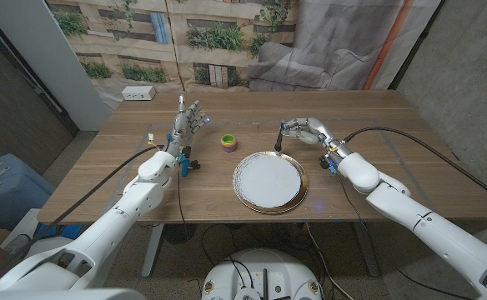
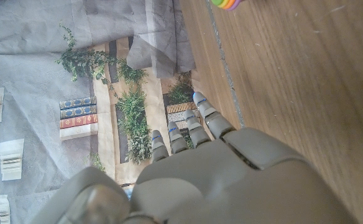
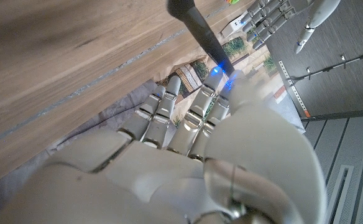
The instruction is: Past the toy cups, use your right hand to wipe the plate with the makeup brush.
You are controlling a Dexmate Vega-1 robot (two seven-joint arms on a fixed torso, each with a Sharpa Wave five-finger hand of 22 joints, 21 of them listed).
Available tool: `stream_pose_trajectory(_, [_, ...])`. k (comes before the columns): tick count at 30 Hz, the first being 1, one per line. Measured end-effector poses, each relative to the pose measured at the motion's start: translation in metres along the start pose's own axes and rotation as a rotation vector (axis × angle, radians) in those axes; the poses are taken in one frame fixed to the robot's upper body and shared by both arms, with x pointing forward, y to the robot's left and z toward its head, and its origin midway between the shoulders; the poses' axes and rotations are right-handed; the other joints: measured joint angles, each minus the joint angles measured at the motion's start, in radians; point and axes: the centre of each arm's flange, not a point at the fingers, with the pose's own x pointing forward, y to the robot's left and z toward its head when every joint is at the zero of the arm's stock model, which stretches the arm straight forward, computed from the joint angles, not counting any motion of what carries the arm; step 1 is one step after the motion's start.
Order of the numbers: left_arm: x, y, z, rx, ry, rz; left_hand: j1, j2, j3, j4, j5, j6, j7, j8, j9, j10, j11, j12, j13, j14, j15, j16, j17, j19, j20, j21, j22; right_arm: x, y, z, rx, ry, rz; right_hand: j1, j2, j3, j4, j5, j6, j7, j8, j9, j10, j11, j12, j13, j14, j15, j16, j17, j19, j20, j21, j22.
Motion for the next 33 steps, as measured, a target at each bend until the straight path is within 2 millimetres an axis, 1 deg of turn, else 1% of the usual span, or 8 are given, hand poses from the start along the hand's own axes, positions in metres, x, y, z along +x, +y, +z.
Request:
stream_pose_trajectory(10, [0.0,0.0,0.0,0.0,0.0,0.0,0.0,0.0,0.0,0.0,0.0,0.0,0.0,0.0,0.0,0.0,0.0,0.0,0.0,0.0,0.0,0.0,0.0,0.0,0.0,0.0,0.0,0.0,-0.018,-0.002,-0.139,0.034,-0.043,0.0,0.0,0.0,0.0,0.0,0.006,0.003,-0.004,0.0,0.0,0.0,0.0,0.0,0.004,-0.004,0.0,0.0,0.0,0.0,0.0,0.0])
stream_pose_trajectory(17, [0.0,0.0,0.0,0.0,0.0,0.0,0.0,0.0,0.0,0.0,0.0,0.0,0.0,0.0,0.0,0.0,0.0,0.0,0.0,0.0,0.0,0.0,0.0,0.0,0.0,0.0,0.0,-0.001,-0.028,0.001,-0.25,0.051,-0.058,0.0,0.0,0.0,0.0,-0.001,0.006,0.003,-0.005,0.0,0.0,0.0,0.0,0.0,0.004,-0.004,0.0,0.0,0.0,0.0,0.0,0.0])
stream_pose_trajectory(27, [0.0,0.0,0.0,0.0,0.0,0.0,0.0,0.0,0.0,0.0,0.0,0.0,0.0,0.0,0.0,0.0,0.0,0.0,0.0,0.0,0.0,0.0,0.0,0.0,0.0,0.0,0.0,-0.009,-0.032,0.003,-0.41,0.089,-0.055,0.0,0.0,0.0,0.0,0.004,0.006,0.003,-0.002,0.0,0.0,0.0,0.0,0.0,0.004,-0.004,0.0,0.0,0.0,0.0,0.0,0.0])
stream_pose_trajectory(29, [0.0,0.0,0.0,0.0,0.0,0.0,0.0,0.0,0.0,0.0,0.0,0.0,0.0,0.0,0.0,0.0,0.0,0.0,0.0,0.0,0.0,0.0,0.0,0.0,0.0,0.0,0.0,-0.01,-0.035,-0.001,-0.442,0.112,-0.062,0.0,0.0,0.0,0.0,0.004,0.006,0.003,0.002,0.0,0.0,0.0,0.0,0.0,0.004,-0.004,0.0,0.0,0.0,0.0,0.0,0.0])
stream_pose_trajectory(30, [0.0,0.0,0.0,0.0,0.0,0.0,0.0,0.0,0.0,0.0,0.0,0.0,0.0,0.0,0.0,0.0,0.0,0.0,0.0,0.0,0.0,0.0,0.0,0.0,0.0,0.0,0.0,-0.014,-0.034,0.003,-0.468,0.112,-0.055,0.0,0.0,0.0,0.0,0.004,0.006,0.003,0.002,0.0,0.0,0.0,0.0,0.0,0.004,-0.004,0.0,0.0,0.0,0.0,0.0,0.0])
stream_pose_trajectory(33, [0.0,0.0,0.0,0.0,0.0,0.0,0.0,0.0,0.0,0.0,0.0,0.0,0.0,0.0,0.0,0.0,0.0,0.0,0.0,0.0,0.0,0.0,0.0,0.0,0.0,0.0,0.0,-0.019,-0.034,0.005,-0.517,0.126,-0.052,0.0,0.0,0.0,0.0,0.004,0.006,0.003,0.002,0.001,0.0,0.0,0.0,0.0,0.004,-0.004,0.0,0.0,0.0,0.0,0.0,0.0])
